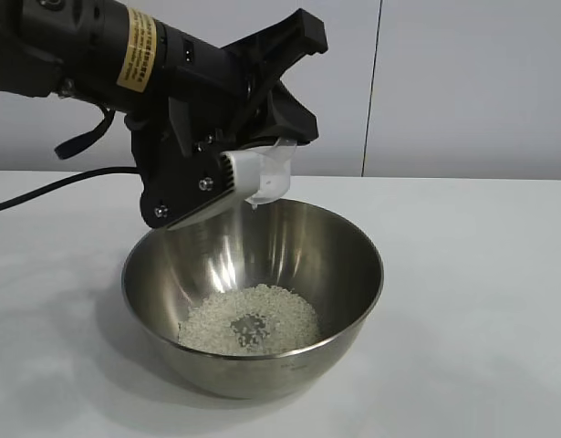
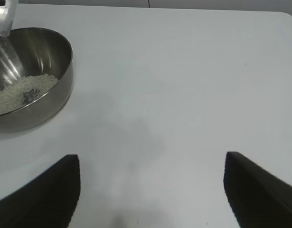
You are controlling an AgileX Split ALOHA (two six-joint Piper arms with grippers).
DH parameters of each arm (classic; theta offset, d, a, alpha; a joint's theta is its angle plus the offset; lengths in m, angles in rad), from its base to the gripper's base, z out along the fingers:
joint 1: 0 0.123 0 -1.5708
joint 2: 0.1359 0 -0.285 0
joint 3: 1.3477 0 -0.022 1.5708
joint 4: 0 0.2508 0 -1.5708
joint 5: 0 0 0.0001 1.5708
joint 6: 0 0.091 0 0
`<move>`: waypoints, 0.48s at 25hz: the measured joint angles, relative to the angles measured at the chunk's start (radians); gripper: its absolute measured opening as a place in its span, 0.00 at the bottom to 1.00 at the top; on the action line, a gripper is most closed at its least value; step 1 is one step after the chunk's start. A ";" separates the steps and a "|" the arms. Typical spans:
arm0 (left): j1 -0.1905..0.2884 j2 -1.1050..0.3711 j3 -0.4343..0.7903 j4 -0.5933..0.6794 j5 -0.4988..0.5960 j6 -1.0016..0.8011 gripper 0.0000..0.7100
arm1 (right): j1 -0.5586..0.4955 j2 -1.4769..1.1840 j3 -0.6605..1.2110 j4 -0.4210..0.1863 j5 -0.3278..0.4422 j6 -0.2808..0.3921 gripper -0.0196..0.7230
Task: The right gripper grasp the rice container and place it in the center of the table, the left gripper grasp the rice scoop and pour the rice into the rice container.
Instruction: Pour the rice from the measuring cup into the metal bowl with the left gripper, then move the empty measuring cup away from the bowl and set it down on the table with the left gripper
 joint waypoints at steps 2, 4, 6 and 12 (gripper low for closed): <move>0.000 0.000 0.005 -0.001 -0.023 -0.086 0.00 | 0.000 0.000 0.000 0.000 0.000 0.000 0.79; 0.000 0.000 0.027 -0.001 -0.081 -0.237 0.00 | 0.000 0.000 0.000 0.000 0.000 0.000 0.79; 0.000 0.000 0.060 -0.005 -0.152 -0.411 0.00 | 0.000 0.000 0.000 0.000 0.000 0.000 0.79; -0.002 0.000 0.181 -0.258 -0.363 -0.832 0.00 | 0.000 0.000 0.000 0.000 0.000 0.000 0.79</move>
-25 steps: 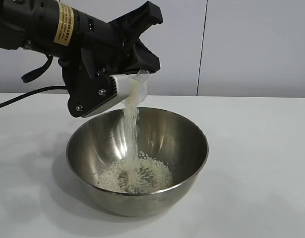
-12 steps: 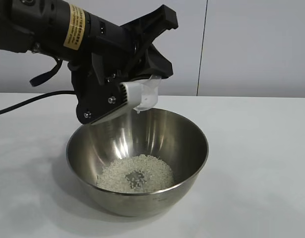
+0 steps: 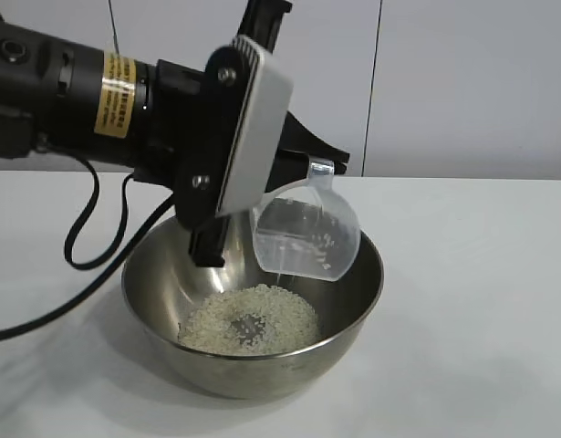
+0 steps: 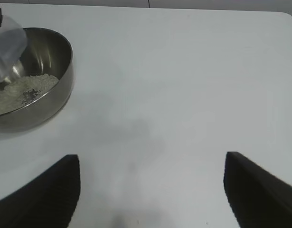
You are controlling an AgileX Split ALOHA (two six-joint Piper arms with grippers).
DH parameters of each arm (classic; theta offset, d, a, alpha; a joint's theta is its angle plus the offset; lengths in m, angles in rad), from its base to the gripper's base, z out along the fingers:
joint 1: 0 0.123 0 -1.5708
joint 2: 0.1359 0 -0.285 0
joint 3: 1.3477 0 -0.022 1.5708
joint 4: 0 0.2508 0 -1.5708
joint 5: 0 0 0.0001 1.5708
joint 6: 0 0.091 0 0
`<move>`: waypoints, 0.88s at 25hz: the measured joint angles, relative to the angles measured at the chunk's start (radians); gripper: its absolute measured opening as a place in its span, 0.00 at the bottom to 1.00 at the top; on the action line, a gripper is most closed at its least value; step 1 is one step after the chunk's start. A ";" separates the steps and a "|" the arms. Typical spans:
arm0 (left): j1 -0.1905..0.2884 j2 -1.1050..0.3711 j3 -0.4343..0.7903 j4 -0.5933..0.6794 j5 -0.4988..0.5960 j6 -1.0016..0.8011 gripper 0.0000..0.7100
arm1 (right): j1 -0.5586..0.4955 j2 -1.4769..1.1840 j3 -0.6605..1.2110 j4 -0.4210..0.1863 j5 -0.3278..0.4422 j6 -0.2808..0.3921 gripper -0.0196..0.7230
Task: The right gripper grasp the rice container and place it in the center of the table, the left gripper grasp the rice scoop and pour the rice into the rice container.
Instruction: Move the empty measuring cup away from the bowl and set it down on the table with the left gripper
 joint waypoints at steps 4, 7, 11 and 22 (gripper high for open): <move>0.000 0.000 0.023 -0.372 -0.133 -0.101 0.00 | 0.000 0.000 0.000 0.000 0.000 0.000 0.79; 0.001 0.000 0.025 -0.713 -0.217 -0.261 0.00 | 0.000 0.000 0.000 0.000 0.000 0.000 0.79; 0.049 0.000 0.045 -0.935 -0.343 -0.498 0.00 | 0.000 0.000 0.000 0.000 0.000 0.000 0.79; 0.366 -0.001 0.314 -0.796 -0.403 -0.707 0.00 | 0.000 0.000 0.000 0.000 0.000 0.000 0.79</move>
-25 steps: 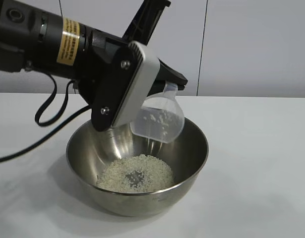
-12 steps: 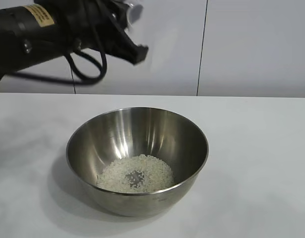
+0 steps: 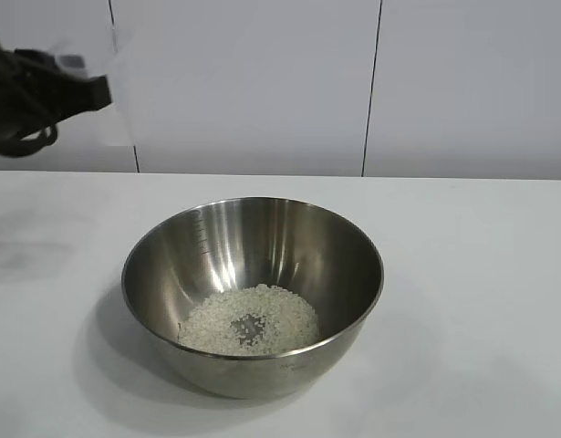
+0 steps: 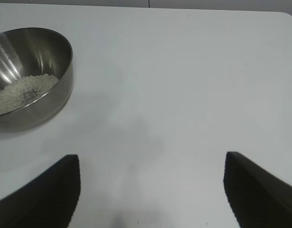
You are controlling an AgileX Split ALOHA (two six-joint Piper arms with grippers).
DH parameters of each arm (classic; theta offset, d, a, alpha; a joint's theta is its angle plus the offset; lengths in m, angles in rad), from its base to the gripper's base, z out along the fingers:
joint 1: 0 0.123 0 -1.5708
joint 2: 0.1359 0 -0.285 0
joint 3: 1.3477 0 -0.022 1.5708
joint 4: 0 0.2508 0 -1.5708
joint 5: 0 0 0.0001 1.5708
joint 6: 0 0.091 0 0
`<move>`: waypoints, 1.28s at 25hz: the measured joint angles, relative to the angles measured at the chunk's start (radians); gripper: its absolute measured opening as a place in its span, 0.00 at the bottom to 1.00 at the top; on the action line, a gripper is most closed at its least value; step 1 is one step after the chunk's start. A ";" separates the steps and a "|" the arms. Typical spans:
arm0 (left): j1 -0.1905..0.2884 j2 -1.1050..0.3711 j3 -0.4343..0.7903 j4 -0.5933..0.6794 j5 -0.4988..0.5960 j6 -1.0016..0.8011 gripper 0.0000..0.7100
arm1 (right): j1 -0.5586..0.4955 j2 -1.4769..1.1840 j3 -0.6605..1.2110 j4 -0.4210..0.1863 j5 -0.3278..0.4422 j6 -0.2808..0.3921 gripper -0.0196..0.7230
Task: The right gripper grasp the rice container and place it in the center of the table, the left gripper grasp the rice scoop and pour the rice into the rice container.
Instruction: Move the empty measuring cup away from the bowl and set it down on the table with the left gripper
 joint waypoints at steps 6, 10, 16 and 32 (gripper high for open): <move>0.116 0.057 0.033 0.143 -0.006 -0.002 0.00 | 0.000 0.000 0.000 0.000 0.000 0.000 0.79; 0.119 0.143 0.032 0.163 -0.005 0.001 0.00 | 0.000 0.000 0.000 0.000 0.000 0.000 0.79; 0.121 0.234 0.018 0.166 -0.005 0.006 0.00 | 0.000 0.000 0.000 0.000 0.000 0.000 0.79; 0.124 0.370 -0.015 0.166 -0.008 0.005 0.00 | 0.000 0.000 0.000 0.000 0.000 0.000 0.79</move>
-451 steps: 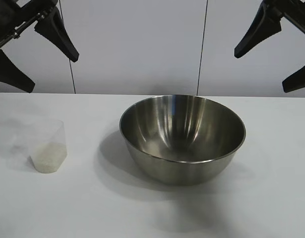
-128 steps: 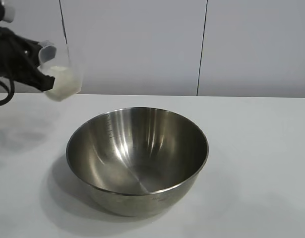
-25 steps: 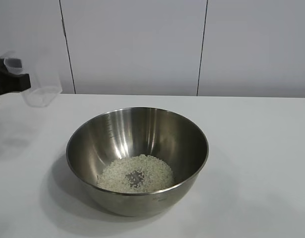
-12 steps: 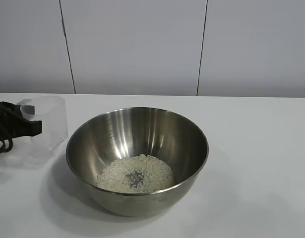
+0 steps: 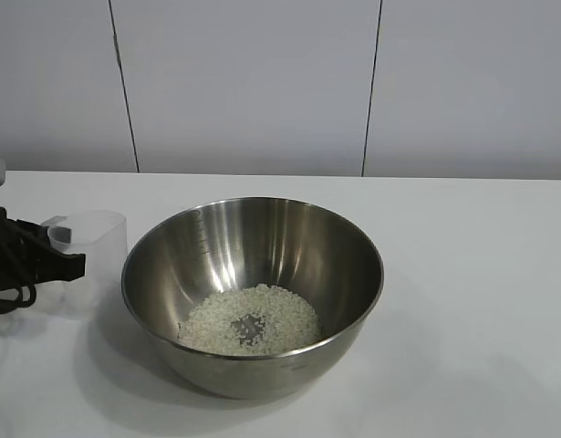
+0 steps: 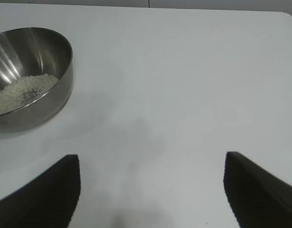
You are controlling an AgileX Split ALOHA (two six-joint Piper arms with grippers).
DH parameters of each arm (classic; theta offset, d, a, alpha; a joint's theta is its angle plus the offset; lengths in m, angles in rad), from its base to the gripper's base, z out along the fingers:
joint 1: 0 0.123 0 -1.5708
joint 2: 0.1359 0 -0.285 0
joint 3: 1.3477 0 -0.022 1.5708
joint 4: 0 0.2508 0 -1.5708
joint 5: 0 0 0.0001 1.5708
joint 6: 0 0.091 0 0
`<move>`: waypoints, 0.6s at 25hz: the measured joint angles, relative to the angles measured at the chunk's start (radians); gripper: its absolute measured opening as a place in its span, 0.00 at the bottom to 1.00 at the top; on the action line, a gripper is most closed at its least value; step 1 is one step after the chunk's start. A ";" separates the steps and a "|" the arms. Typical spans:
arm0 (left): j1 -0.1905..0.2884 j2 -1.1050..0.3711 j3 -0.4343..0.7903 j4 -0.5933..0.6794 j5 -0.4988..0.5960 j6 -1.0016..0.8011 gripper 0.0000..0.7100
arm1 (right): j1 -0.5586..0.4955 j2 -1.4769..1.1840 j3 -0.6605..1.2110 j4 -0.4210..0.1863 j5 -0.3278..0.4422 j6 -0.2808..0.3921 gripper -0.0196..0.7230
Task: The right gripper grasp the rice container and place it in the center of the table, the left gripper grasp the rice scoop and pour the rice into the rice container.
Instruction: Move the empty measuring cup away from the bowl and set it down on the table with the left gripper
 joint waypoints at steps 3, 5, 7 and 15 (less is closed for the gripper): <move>0.000 0.003 0.004 0.000 -0.001 -0.005 0.03 | 0.000 0.000 0.000 0.000 0.000 0.000 0.79; 0.000 0.003 0.004 0.000 -0.001 -0.005 0.09 | 0.000 0.000 0.000 0.000 0.000 0.000 0.79; 0.000 0.003 0.004 0.000 -0.003 -0.007 0.18 | 0.000 0.000 0.000 0.000 0.000 0.000 0.79; 0.000 0.003 0.020 0.000 -0.007 -0.007 0.61 | 0.000 0.000 0.000 0.000 0.000 0.000 0.79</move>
